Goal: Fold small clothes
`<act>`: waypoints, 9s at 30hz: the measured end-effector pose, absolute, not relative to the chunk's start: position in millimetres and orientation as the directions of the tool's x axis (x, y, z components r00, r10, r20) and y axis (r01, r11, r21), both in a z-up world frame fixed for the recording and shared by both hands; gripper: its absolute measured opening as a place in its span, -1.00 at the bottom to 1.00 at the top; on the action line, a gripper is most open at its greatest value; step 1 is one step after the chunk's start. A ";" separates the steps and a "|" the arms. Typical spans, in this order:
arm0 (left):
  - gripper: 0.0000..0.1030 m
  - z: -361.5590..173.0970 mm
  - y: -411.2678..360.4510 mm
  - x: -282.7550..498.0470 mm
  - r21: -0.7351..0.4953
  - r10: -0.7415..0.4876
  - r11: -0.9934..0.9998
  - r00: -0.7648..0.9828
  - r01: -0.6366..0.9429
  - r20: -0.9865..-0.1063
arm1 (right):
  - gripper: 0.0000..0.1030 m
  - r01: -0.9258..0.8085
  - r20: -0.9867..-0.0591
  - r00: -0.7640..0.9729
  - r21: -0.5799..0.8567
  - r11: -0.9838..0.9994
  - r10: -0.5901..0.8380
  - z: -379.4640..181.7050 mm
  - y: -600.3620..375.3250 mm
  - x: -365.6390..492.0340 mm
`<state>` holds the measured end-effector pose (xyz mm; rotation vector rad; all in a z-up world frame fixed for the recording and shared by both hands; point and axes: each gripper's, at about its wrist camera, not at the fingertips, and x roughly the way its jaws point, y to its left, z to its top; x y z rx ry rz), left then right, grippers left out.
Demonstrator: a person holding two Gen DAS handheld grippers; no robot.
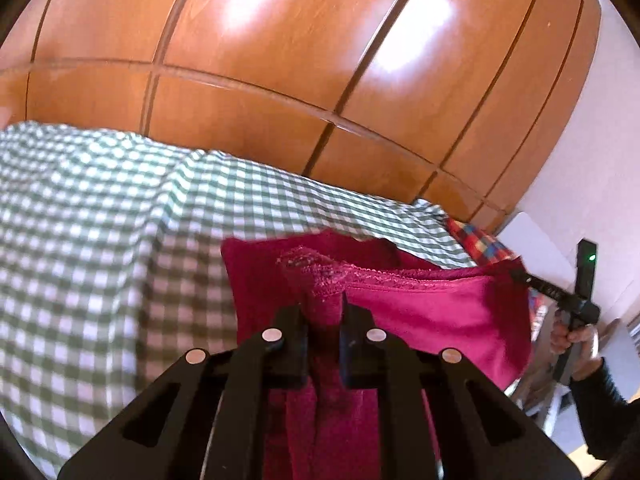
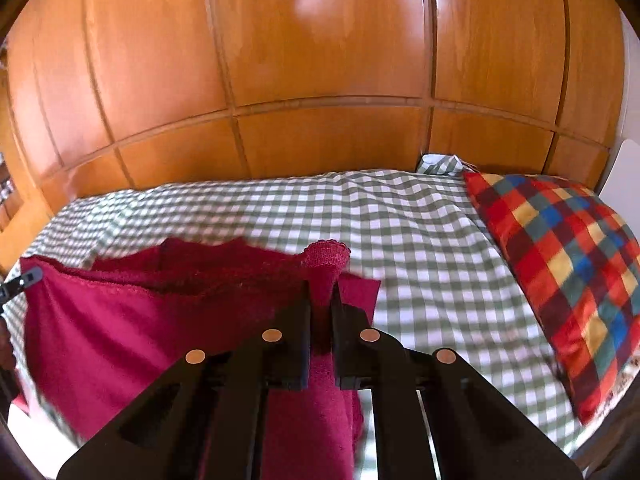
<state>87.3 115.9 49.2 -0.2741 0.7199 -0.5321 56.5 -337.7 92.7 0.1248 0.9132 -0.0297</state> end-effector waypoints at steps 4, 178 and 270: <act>-0.82 49.5 102.7 130.1 -0.370 -0.503 0.863 0.639 0.343 -0.581 | -0.86 0.129 -0.811 0.585 0.079 0.988 -0.012 71.4 -342.9 101.1; 0.26 0.5 -3.7 68.9 -0.064 -0.159 0.984 0.647 0.167 -0.745 | -0.21 0.189 -0.690 0.482 0.683 0.705 0.540 -40.5 -378.0 9.2; -0.31 34.6 102.0 104.4 -0.283 -0.280 0.956 0.538 0.078 -0.795 | 0.36 -0.346 -0.860 0.399 0.179 0.921 0.317 18.5 -84.6 10.6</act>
